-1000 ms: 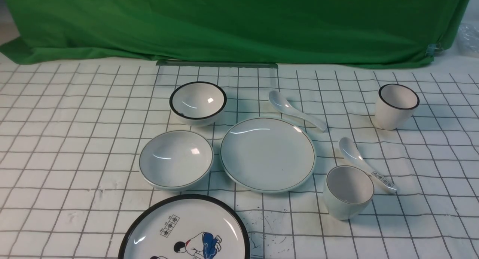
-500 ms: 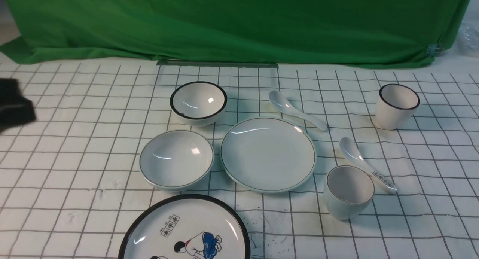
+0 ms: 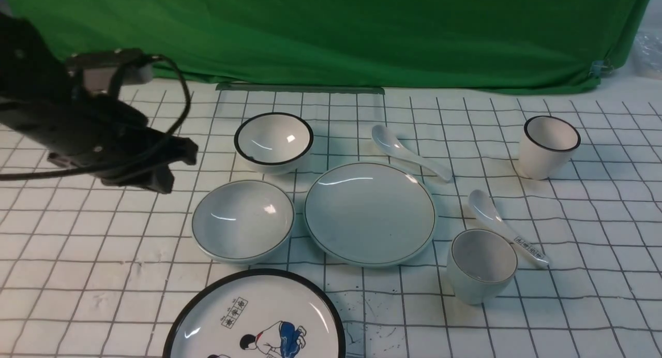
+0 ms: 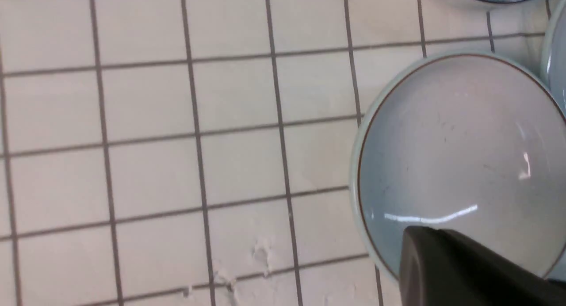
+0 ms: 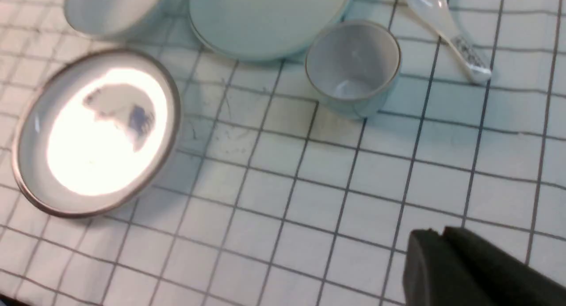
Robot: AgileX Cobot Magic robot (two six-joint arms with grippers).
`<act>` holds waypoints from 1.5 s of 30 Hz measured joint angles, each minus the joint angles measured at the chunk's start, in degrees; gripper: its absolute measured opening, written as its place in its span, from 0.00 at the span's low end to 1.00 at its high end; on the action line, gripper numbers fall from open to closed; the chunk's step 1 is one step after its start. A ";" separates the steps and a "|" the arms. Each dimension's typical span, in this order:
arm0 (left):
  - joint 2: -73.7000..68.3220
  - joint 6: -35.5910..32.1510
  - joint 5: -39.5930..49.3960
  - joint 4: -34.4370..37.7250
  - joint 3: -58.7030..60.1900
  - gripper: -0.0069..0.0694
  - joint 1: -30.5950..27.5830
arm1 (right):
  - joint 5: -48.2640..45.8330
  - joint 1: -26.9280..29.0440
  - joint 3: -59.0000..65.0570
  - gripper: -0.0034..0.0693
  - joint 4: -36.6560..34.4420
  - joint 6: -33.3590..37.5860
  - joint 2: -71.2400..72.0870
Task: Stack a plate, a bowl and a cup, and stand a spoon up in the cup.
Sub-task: Use the left arm to grab a blue rice bowl, then use the left arm to put the blue rice bowl into the blue large plate in the middle
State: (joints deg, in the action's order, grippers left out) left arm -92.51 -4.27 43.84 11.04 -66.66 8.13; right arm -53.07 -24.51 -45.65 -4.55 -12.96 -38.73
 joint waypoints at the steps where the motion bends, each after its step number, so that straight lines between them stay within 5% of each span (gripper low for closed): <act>1: -1.27 0.04 -0.59 -0.47 -0.60 0.13 0.43 | 0.00 -0.34 -0.31 0.15 0.16 0.11 -1.81; 6: -6.51 0.89 -3.12 -0.91 -1.72 0.25 1.28 | 1.70 -0.88 -0.45 0.20 0.21 0.16 -6.40; 11: -12.77 1.18 -3.10 0.61 -1.79 0.54 1.28 | 2.81 -0.88 -0.45 0.24 0.21 0.33 -7.49; 17: -16.15 2.41 -3.67 0.95 -1.79 0.66 1.28 | 4.59 -0.88 -0.50 0.25 0.21 0.40 -7.49; 22: -17.43 6.98 -2.60 1.84 -2.11 0.56 1.28 | 4.71 -0.90 -0.50 0.26 0.21 0.91 -7.49; 26: -17.14 9.12 -1.20 3.27 -2.84 0.25 1.39 | 4.71 -0.90 -0.50 0.27 0.21 1.84 -7.49; 37: -10.28 8.59 2.15 3.00 -3.31 0.16 1.58 | 4.71 -0.90 -0.50 0.28 0.41 2.01 -7.49; 45: -7.79 0.86 -3.62 14.18 -4.03 0.16 7.47 | -2.16 0.22 -10.18 0.29 13.78 0.34 -16.98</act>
State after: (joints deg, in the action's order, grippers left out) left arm -100.30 -3.40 40.22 25.23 -70.69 15.60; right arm -55.24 -24.30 -55.83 9.23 -12.62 -55.71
